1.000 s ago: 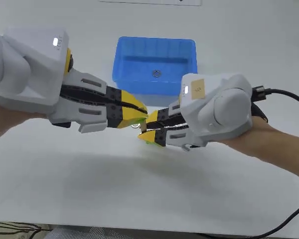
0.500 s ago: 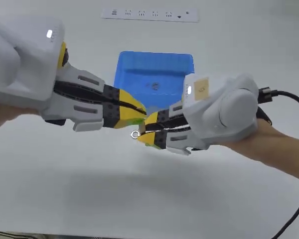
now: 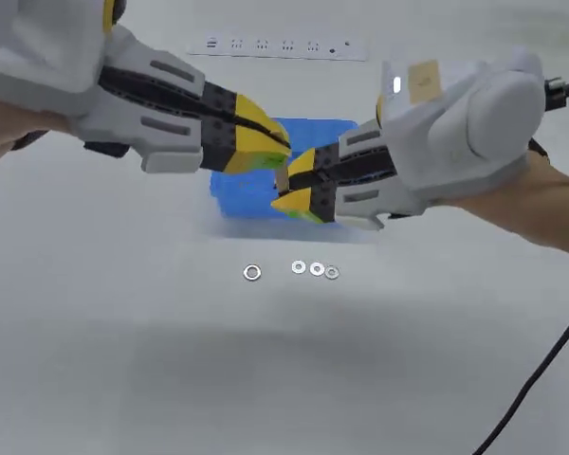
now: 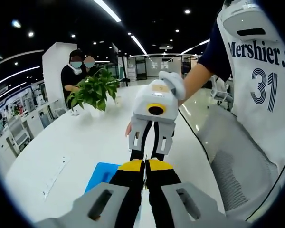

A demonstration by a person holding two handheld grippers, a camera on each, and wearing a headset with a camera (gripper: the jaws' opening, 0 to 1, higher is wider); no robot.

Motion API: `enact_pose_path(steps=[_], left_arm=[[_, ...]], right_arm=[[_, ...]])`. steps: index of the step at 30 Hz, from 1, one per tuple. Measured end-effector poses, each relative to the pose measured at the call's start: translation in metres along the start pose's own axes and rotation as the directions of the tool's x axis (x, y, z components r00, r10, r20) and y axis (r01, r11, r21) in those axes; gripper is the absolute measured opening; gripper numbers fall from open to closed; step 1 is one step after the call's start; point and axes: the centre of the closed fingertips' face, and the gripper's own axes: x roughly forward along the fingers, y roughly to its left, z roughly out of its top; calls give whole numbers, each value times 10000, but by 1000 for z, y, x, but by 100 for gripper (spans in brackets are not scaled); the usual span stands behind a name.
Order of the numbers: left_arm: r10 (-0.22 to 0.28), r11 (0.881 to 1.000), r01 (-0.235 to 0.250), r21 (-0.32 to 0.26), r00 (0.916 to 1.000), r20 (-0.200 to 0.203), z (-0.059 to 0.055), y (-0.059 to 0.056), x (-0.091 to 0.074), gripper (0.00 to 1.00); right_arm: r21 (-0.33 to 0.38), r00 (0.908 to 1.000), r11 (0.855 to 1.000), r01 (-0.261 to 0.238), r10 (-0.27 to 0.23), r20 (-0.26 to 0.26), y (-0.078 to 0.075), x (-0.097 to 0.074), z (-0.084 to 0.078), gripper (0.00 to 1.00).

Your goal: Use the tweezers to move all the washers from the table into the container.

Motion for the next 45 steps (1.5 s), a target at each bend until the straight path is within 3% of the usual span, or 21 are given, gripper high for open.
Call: enact_pose_path(steps=[3, 9, 16, 21, 28, 38, 45], left_arm=[[11, 9998, -11, 211, 10000, 30, 4, 14, 2, 5], [48, 9990, -44, 450, 10000, -83, -5, 38, 8, 5], [-16, 9997, 26, 235, 9991, -427, -37, 64, 24, 5], [-204, 9998, 203, -36, 9981, -588, -56, 71, 34, 5], [-265, 9993, 248, -271, 9976, -642, -72, 76, 45, 5], [-399, 9989, 378, -273, 9960, -805, -81, 74, 50, 5], [-230, 9995, 213, -221, 9966, -788, -78, 74, 49, 5]], right_arm=[[-8, 9999, 9999, 143, -143, 37, -16, -1, 1, 10], [-18, 9991, 9991, 428, -428, -54, -44, 6, -10, 10], [278, 9990, 9992, 274, -264, -371, -61, 28, -39, 10], [523, 9987, 9986, -20, 46, -499, -62, 40, -56, 10], [785, 9982, 9968, -133, 179, -579, -65, 50, -74, 10], [737, 9971, 9970, -237, 289, -707, -61, 56, -85, 10], [844, 9975, 9964, -106, 164, -683, -62, 55, -82, 10]])
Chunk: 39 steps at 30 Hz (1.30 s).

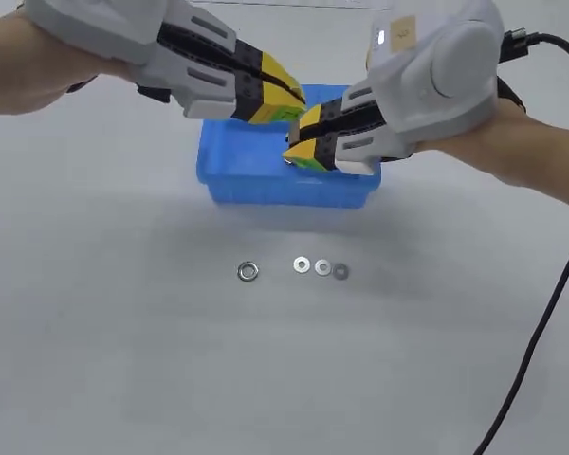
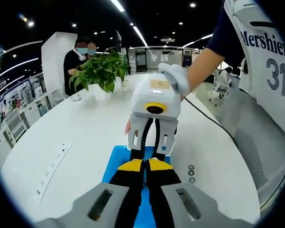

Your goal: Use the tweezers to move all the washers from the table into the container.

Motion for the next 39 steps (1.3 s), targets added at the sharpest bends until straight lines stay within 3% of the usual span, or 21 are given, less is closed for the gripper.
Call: enact_pose_path(steps=[4, 11, 18, 29, 34, 39], left_arm=[[25, 10000, -25, 94, 10000, -16, 6, -2, -4, 5], [165, 9995, -171, 266, 9996, 218, 25, -4, -14, 5], [159, 9985, -176, 527, 9994, 310, 38, -10, -25, 5], [121, 9948, -166, 1001, 9989, 454, 64, -49, -47, 5], [44, 9950, -90, 991, 9989, 475, 63, -67, -52, 5], [-17, 9976, -16, 696, 9989, 478, 53, -89, -54, 5]], right_arm=[[-101, 9997, 9996, 255, -255, -3, 0, -3, 6, 10], [-115, 9989, 9991, 414, -412, 212, 1, -17, 23, 12], [-137, 9974, 9981, 594, -588, 424, 11, -30, 42, 12], [-692, 9965, 9960, 562, -516, 664, 42, -49, 71, 12], [-1000, 9982, 9947, 249, -194, 559, 62, -48, 76, 12], [-1190, 9990, 9927, -198, 245, 379, 85, -40, 72, 12]])
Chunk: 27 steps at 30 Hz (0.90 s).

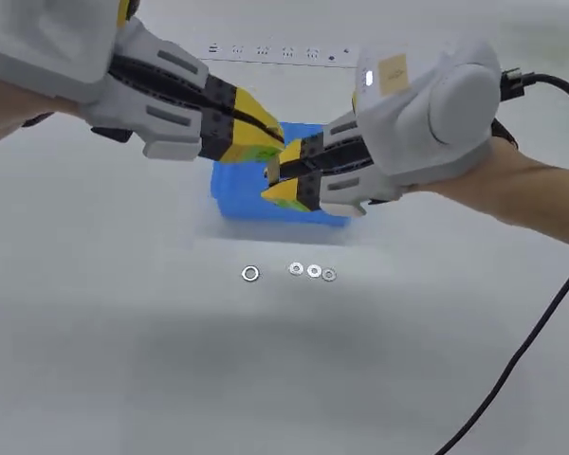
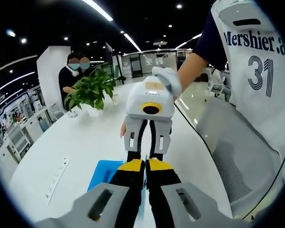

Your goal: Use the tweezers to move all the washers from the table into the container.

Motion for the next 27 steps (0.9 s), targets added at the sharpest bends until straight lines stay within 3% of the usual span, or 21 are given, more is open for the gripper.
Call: enact_pose_path(steps=[6, 13, 22, 27], left_arm=[[-62, 9998, 60, -175, 9999, -92, -10, -21, -1, 5], [-60, 9979, 65, -649, 9999, 90, -23, -39, 0, 6], [255, 9895, -217, -1430, 9994, 248, -49, -38, -1, 6], [376, 9846, -299, -1724, 9984, 413, -55, -36, 0, 6]], right_arm=[[121, 9991, 9990, -432, 432, -30, 22, 11, -4, 12], [469, 9988, 9977, -484, 482, 48, 39, 22, -10, 12], [648, 9983, 9964, -555, 565, -139, 48, 43, -23, 12], [805, 9979, 9950, -593, 612, -217, 47, 46, -29, 12]])
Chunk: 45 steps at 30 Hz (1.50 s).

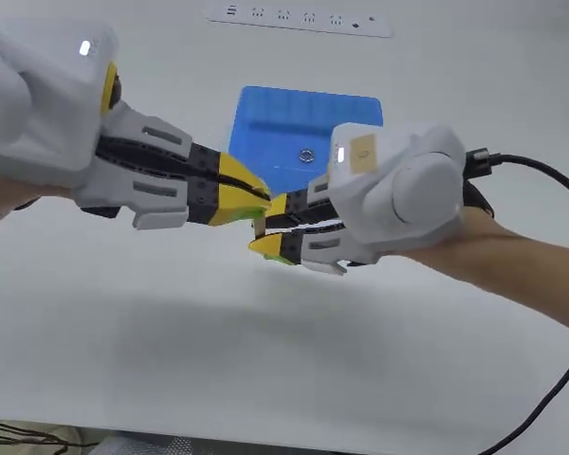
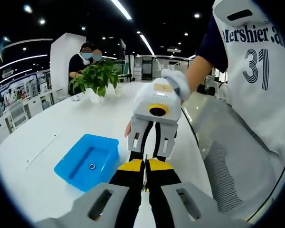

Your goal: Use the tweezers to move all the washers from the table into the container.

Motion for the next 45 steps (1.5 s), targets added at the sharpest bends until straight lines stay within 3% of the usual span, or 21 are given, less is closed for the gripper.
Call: enact_pose_path(steps=[7, 15, 27, 32, 39, 45], left_arm=[[-80, 9999, 80, 80, 10000, -6, -6, 3, 6, 6], [-222, 9997, 224, 89, 9996, -158, -9, -2, 13, 6], [13, 9995, -9, 319, 9999, -104, 6, -5, 22, 5], [-2, 9997, 5, 240, 9999, -117, -4, 3, 16, 5], [-81, 9999, 83, 119, 9999, -142, 1, -2, 22, 6], [17, 9999, -19, -136, 9999, -146, -7, 7, 15, 6]], right_arm=[[27, 9999, 10000, 63, -62, -138, 0, 1, -9, 12], [263, 10000, 9996, 44, -42, -84, 1, 5, -14, 12], [346, 9997, 9991, 263, -262, -34, -7, 4, -13, 12], [327, 9995, 9990, 291, -287, -124, -8, 4, -16, 12], [539, 9997, 9983, 237, -231, -122, -7, 5, -17, 12], [755, 9997, 9970, 153, -139, -193, -8, 6, -18, 11]])
